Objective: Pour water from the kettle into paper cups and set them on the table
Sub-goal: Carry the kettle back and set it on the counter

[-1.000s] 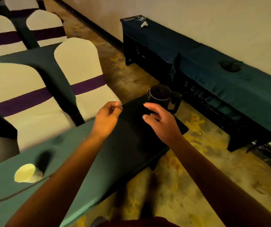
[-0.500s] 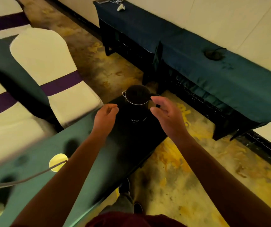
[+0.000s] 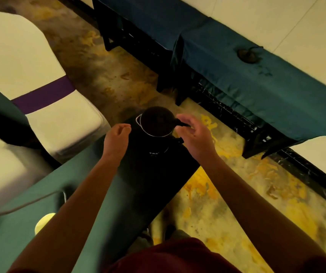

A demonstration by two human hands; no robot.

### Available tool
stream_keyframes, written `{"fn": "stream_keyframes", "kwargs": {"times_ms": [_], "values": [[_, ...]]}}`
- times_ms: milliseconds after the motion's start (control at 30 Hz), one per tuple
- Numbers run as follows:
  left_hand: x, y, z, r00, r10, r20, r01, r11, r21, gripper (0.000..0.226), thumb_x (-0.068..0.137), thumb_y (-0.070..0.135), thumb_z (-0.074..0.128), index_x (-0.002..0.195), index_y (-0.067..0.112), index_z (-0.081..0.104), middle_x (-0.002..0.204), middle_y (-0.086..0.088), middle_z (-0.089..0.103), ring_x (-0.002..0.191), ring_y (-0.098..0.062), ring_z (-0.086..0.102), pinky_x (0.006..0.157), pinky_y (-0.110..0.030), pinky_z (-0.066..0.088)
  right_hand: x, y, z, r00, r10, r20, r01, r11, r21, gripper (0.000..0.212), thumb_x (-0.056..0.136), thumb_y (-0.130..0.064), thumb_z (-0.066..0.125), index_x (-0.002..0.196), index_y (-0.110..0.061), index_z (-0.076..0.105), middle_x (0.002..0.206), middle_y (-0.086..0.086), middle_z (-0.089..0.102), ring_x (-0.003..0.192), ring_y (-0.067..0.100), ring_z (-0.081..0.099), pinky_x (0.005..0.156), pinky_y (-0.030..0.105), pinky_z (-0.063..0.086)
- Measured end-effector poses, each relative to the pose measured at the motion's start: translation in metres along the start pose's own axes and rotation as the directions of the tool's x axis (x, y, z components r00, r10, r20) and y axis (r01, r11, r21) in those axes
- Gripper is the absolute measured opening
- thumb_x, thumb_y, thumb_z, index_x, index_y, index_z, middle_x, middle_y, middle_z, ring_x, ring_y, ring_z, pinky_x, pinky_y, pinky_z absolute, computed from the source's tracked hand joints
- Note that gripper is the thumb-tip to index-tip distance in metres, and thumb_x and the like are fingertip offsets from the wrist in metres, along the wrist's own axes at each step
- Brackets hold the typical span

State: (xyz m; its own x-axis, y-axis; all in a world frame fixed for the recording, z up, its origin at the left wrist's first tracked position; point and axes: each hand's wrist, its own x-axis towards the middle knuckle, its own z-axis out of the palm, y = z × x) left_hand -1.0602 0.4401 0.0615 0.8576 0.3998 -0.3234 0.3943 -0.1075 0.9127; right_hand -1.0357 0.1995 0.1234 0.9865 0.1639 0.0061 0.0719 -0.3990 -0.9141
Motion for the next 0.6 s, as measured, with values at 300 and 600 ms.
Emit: {"fn": "stream_keyframes", "kwargs": {"times_ms": [300, 600], "values": [[0.024, -0.017, 0.013, 0.995, -0.073, -0.074, 0.071, 0.997, -0.022, 0.023, 0.076, 0.048, 0.052, 0.085, 0.035, 0.068, 0.095, -0.002, 0.071, 0.095, -0.027, 0.068, 0.092, -0.055, 0.054, 0.045, 0.030, -0.003, 0.999, 0.014, 0.048, -0.010, 0.997, -0.081, 0.033, 0.095, -0.020, 0.068, 0.127, -0.019, 0.068, 0.122, -0.005, 0.069, 0.104, -0.005, 0.061, 0.090, 0.011, 0.047], [0.039, 0.000, 0.041, 0.988, -0.041, -0.150, 0.010, 0.979, -0.203, 0.051, 0.083, 0.061, 0.044, 0.099, 0.023, 0.075, 0.102, 0.000, 0.075, 0.103, -0.020, 0.067, 0.100, -0.045, 0.049, 0.074, 0.079, -0.006, 0.995, 0.079, 0.055, -0.069, 0.986, -0.150, 0.038, 0.094, -0.038, 0.065, 0.127, -0.021, 0.067, 0.119, -0.005, 0.068, 0.107, 0.009, 0.064, 0.087, 0.024, 0.048]]}}
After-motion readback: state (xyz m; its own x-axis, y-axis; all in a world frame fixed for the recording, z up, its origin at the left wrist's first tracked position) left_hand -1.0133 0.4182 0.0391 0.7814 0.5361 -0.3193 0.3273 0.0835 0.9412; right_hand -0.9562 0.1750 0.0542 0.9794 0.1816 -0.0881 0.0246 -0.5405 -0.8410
